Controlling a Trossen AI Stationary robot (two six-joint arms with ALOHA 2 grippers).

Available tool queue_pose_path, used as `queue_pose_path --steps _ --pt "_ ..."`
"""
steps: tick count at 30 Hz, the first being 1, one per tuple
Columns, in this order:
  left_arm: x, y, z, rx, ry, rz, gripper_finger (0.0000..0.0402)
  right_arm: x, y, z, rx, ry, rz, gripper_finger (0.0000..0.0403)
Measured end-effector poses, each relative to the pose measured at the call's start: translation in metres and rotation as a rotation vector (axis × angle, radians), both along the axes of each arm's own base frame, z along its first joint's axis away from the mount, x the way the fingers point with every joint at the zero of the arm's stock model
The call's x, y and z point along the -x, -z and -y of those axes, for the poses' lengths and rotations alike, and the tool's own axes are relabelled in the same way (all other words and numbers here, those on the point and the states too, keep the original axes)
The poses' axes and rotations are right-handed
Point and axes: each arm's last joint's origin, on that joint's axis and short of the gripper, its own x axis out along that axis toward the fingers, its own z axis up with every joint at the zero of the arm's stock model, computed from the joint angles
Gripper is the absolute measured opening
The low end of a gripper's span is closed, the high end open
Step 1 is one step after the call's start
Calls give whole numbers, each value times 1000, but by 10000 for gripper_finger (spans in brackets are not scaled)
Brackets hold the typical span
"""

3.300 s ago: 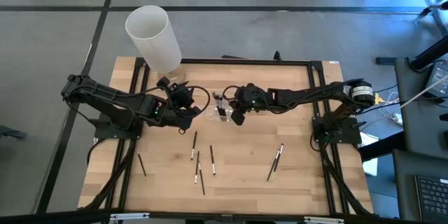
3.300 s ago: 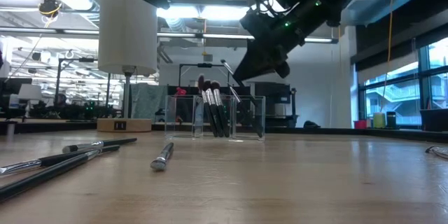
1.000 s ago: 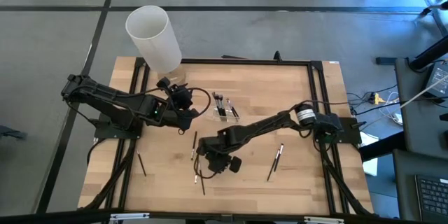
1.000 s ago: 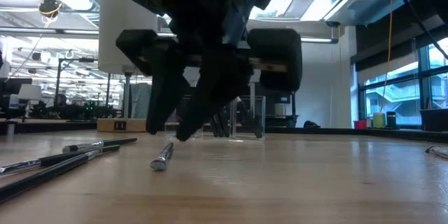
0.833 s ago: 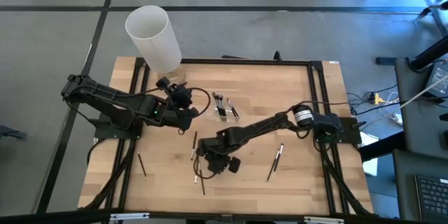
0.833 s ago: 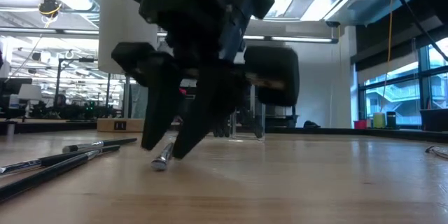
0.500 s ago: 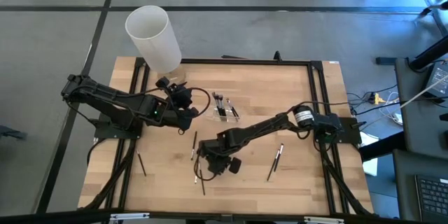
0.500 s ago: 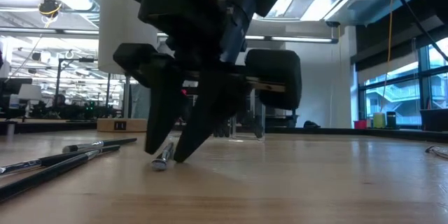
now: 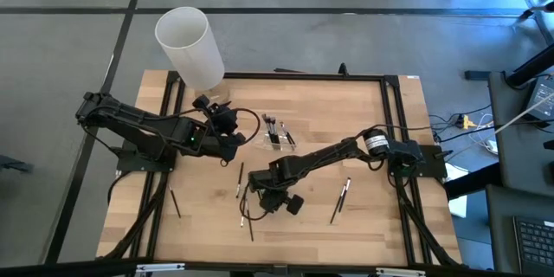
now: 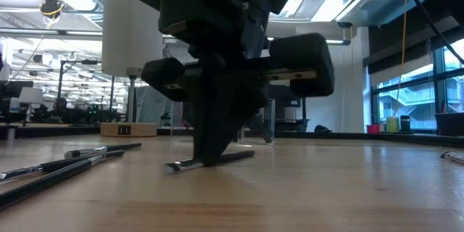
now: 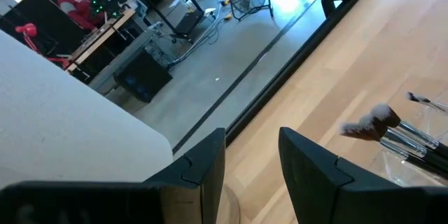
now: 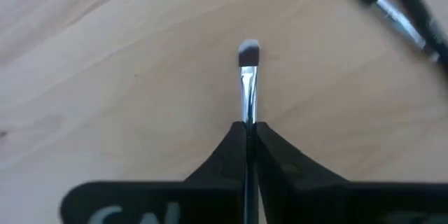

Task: Put items in baskets/containers
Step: Put the black eyeshadow brush into the transparent organizer

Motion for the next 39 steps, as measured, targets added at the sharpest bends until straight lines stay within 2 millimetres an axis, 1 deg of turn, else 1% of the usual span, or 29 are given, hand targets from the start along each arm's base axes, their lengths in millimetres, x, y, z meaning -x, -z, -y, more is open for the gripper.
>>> queue_pose_path --steps 3,6,10,12,21,27,30,35,39 --pt "0 0 0 0 0 0 129 2 1 1 -29 59 -43 32" --pt "0 0 0 1 0 1 129 0 1 2 -59 162 -69 41" --pt "0 0 0 6 3 -1 129 -1 1 4 -115 364 -117 33" --pt "0 0 0 11 6 -3 129 -1 1 6 -140 431 -147 27" --pt "0 2 1 82 33 -4 129 1 12 9 -168 549 -181 27" --pt "3 3 0 86 -7 29 129 0 9 9 -178 627 -184 24" --pt "6 4 0 96 -23 25 129 1 10 9 -171 638 -180 30" --pt "8 5 -1 105 -40 29 129 9 28 -3 -49 647 -90 46" --pt "8 5 -1 106 -41 32 129 15 38 -12 -10 652 -35 50"
